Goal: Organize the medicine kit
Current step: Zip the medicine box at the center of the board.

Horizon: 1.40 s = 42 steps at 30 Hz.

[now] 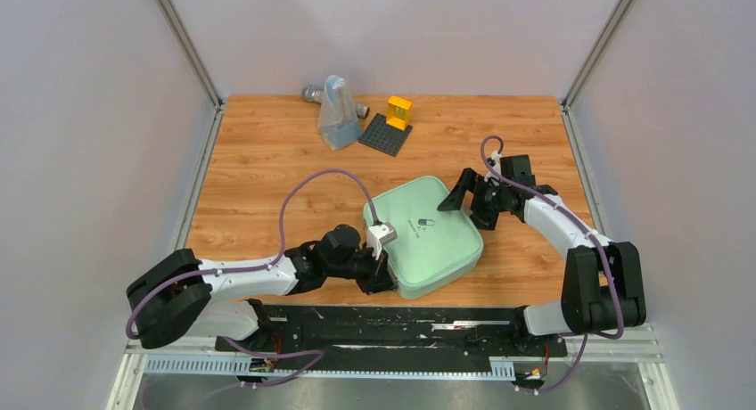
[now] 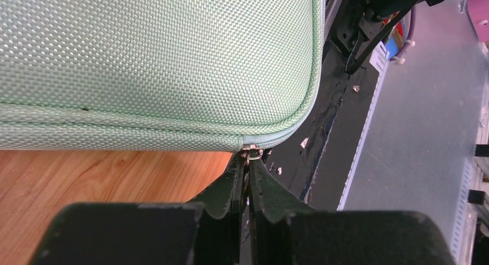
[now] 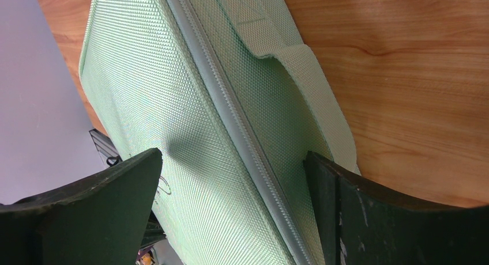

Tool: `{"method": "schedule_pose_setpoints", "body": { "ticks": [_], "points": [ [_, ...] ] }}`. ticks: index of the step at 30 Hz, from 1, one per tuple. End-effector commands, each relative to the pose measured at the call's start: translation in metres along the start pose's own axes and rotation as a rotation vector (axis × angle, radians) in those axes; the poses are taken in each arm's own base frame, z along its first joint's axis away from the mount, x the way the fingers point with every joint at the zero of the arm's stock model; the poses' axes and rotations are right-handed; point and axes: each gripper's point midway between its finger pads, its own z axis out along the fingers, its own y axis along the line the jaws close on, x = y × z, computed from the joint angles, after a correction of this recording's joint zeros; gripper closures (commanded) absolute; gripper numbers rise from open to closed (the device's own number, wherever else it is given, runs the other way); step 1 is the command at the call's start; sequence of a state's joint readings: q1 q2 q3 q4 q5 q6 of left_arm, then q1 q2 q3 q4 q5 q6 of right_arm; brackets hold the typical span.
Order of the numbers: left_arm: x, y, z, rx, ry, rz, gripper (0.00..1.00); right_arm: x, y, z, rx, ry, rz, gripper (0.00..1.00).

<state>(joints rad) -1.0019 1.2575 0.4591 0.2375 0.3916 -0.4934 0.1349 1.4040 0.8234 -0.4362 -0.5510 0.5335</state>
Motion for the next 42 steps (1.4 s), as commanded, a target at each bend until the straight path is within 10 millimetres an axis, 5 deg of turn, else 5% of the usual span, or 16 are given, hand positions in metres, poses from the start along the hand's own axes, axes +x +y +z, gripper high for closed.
{"method": "schedule_pose_setpoints", "body": {
  "ticks": [1, 11, 18, 24, 27, 29, 31, 36, 42],
  "points": [
    [-0.027, -0.009, 0.002, 0.016, -0.087, 0.036, 0.91, 0.013, 0.005, -0.002, -0.027, 0.047, 0.023, 0.03],
    [-0.02, 0.001, -0.001, -0.043, -0.058, 0.017, 1.0, 0.0, 0.002, -0.011, 0.034, -0.027, -0.006, 0.02],
    [-0.008, 0.024, -0.003, -0.174, 0.029, 0.017, 1.0, -0.015, 0.008, -0.035, 0.091, -0.124, -0.041, 0.02],
    [0.002, 0.016, -0.005, -0.129, 0.126, 0.061, 1.0, -0.011, 0.013, -0.057, 0.103, -0.179, -0.07, 0.03],
    [0.005, 0.011, -0.005, -0.096, 0.144, 0.064, 1.0, -0.005, 0.021, -0.069, 0.077, -0.19, -0.085, 0.15],
    [0.005, 0.01, -0.005, -0.095, 0.143, 0.06, 1.0, 0.001, 0.031, -0.082, 0.031, -0.22, -0.102, 0.35],
    [0.003, 0.011, -0.006, -0.104, 0.13, 0.056, 1.0, 0.01, 0.043, -0.093, -0.035, -0.243, -0.128, 0.45],
    [-0.007, 0.014, -0.011, -0.15, 0.098, 0.047, 1.0, 0.052, 0.061, -0.106, -0.18, -0.16, -0.173, 0.85],
    [-0.023, 0.021, -0.017, -0.196, 0.059, 0.033, 1.0, 0.122, 0.062, -0.088, -0.22, 0.044, -0.22, 1.0]
  ]
}}
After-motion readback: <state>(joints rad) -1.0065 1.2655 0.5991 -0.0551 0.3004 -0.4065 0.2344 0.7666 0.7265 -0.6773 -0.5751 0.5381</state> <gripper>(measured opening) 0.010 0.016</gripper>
